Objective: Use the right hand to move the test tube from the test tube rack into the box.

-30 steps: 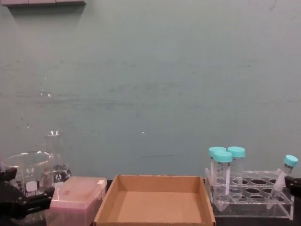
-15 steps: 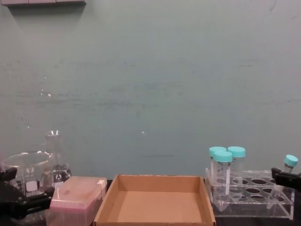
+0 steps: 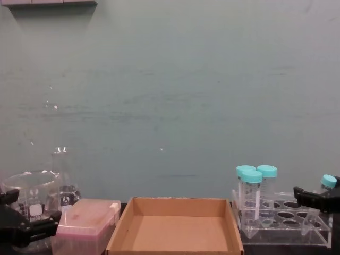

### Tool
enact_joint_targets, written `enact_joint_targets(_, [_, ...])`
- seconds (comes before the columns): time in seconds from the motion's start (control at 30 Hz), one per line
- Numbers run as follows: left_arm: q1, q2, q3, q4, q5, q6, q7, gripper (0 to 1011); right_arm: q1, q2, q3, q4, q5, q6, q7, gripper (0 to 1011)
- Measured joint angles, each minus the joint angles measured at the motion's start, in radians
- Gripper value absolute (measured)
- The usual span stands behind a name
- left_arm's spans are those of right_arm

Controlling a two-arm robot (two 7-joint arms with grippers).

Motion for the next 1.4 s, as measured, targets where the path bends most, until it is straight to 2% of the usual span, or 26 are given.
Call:
enact_joint_targets(0.3, [0.0,0.0,0.0,0.0,0.0,0.0,0.0,1000,0.023,-0.028,0.01,0.052,-0.027,-0.013,0.004,1002])
enact_joint_targets(0.6, [0.0,0.0,0.0,0.0,0.0,0.0,0.0,1000,0.024,-0.027,0.011,0.05,-0.027,-0.013,0.004,1002])
enact_joint_targets(0.67, [0.0,0.0,0.0,0.0,0.0,0.0,0.0,1000,0.023,-0.026,0.011,0.049,-0.027,-0.013,0.004,977])
enact_joint_targets(0.8, [0.0,0.0,0.0,0.0,0.0,0.0,0.0,1000,0.022,-0.026,0.01,0.048,-0.026,-0.013,0.004,904])
enact_joint_targets(0.87, [0.0,0.0,0.0,0.0,0.0,0.0,0.0,1000,0.022,-0.025,0.01,0.047,-0.026,-0.013,0.004,821])
enact_joint_targets(0.9, [0.0,0.0,0.0,0.0,0.0,0.0,0.0,1000,0.022,-0.025,0.01,0.047,-0.025,-0.013,0.004,821])
enact_joint_targets(1.0, [0.0,0.0,0.0,0.0,0.0,0.0,0.0,1000,0.021,-0.025,0.01,0.046,-0.025,-0.012,0.004,710])
enact_joint_targets(1.07, [0.0,0.0,0.0,0.0,0.0,0.0,0.0,1000,0.021,-0.025,0.009,0.046,-0.024,-0.012,0.004,682])
enact_joint_targets(1.13, [0.0,0.0,0.0,0.0,0.0,0.0,0.0,1000,0.021,-0.025,0.009,0.045,-0.024,-0.012,0.004,594])
enact_joint_targets(1.23, [0.0,0.0,0.0,0.0,0.0,0.0,0.0,1000,0.021,-0.025,0.009,0.045,-0.024,-0.012,0.004,534])
enact_joint_targets(1.27, [0.0,0.0,0.0,0.0,0.0,0.0,0.0,1000,0.021,-0.024,0.009,0.045,-0.023,-0.012,0.004,468])
enact_joint_targets(1.4, [0.0,0.0,0.0,0.0,0.0,0.0,0.0,1000,0.02,-0.024,0.009,0.044,-0.023,-0.012,0.004,345])
